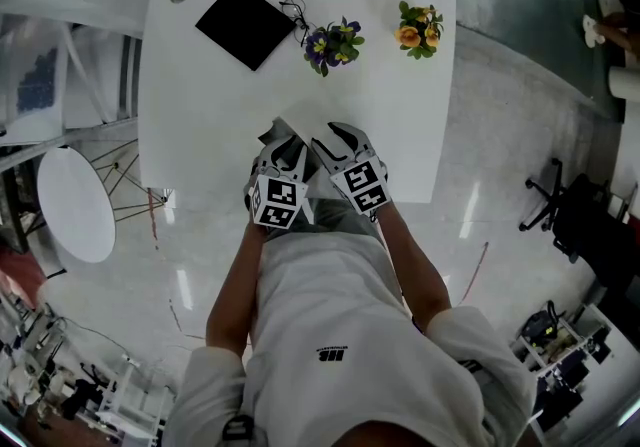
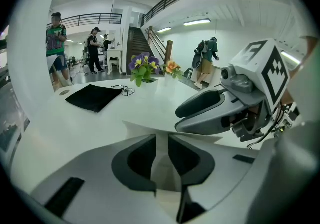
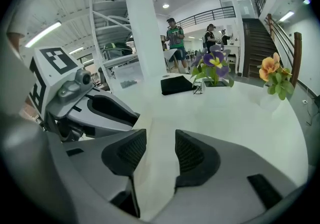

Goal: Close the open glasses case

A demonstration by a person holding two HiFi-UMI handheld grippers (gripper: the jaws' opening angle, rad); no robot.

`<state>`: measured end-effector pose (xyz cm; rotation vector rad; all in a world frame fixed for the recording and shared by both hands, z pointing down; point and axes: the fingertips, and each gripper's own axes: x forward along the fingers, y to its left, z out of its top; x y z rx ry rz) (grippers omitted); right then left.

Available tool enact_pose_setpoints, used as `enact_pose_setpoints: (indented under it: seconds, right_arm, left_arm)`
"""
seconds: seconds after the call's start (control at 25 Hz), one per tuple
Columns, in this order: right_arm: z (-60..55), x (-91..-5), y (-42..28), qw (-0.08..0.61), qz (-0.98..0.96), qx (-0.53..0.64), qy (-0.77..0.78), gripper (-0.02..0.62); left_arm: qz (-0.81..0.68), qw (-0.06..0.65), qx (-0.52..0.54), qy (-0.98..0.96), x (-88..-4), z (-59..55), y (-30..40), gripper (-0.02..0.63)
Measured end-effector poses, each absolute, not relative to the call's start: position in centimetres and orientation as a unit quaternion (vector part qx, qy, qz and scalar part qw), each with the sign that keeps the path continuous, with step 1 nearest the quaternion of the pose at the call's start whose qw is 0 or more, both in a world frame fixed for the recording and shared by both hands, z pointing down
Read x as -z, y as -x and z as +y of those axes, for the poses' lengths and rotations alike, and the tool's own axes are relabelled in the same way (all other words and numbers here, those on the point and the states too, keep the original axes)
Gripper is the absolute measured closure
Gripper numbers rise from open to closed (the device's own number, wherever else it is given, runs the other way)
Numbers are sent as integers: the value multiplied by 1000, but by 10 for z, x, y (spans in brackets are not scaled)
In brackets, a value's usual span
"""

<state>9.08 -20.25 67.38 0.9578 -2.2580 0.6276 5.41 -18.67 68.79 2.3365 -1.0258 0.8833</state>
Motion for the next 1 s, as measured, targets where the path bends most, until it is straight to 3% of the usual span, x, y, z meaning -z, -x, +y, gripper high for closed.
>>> enact_pose_setpoints:
  seconds: [1.0]
  right_arm:
    - [-188, -669, -77, 296, -855, -226, -362, 422]
  left_arm:
    - [-382, 221, -310, -842, -682, -171, -41, 517]
